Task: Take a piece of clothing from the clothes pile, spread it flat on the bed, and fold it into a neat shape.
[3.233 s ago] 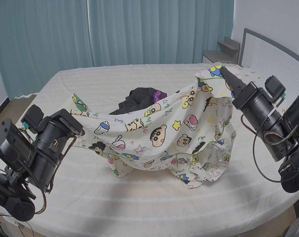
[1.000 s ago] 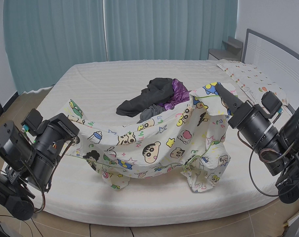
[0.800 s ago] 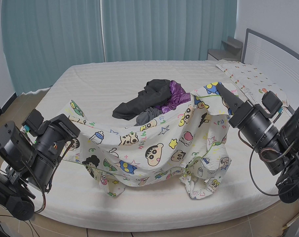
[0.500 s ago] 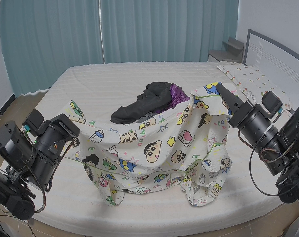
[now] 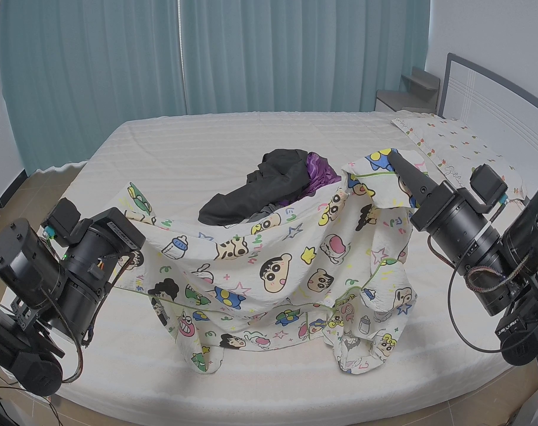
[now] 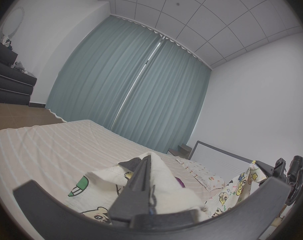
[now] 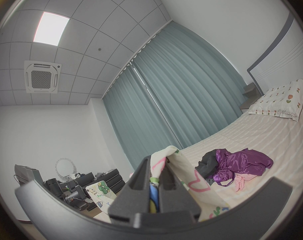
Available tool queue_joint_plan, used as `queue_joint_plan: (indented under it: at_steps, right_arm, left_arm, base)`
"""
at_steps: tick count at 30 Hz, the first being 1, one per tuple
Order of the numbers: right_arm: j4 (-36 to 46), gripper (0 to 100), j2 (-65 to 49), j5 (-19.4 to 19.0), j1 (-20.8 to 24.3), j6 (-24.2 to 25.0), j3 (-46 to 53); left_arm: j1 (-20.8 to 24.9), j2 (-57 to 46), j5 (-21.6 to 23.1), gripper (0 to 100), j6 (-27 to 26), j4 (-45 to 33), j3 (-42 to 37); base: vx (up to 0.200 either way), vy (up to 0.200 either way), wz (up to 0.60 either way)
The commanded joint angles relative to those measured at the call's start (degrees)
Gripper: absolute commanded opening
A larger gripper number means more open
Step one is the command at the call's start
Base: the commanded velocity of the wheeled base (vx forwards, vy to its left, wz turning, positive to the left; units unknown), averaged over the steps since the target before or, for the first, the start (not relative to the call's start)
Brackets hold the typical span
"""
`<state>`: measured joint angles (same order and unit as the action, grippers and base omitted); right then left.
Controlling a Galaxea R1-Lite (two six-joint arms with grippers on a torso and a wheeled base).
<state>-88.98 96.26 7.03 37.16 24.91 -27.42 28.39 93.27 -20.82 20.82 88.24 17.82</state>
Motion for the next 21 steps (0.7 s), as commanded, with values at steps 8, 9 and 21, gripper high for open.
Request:
queue_joint_plan:
  at_steps: [8,9,21]
  right_arm:
    - [-1.0,0,0.0,0.0,0.0,0.1,0.0]
    - [-1.0,0,0.0,0.0,0.0,0.1,0.0]
    - [-1.0,0,0.0,-0.1,0.1,0.1,0.0]
  left_arm:
    - [-0.1,-0.1,-0.1,0,1.5,0.1,0.0]
    - [-0.1,-0.1,0.0,0,2.4,0.1,0.1]
    - [-0.1,-0.2,2.0,0,5.7,0.1,0.5]
  base:
    - [0.0,0.0,0.0]
    - [0.0,0.0,0.0]
    - [0.0,0.05,0.0]
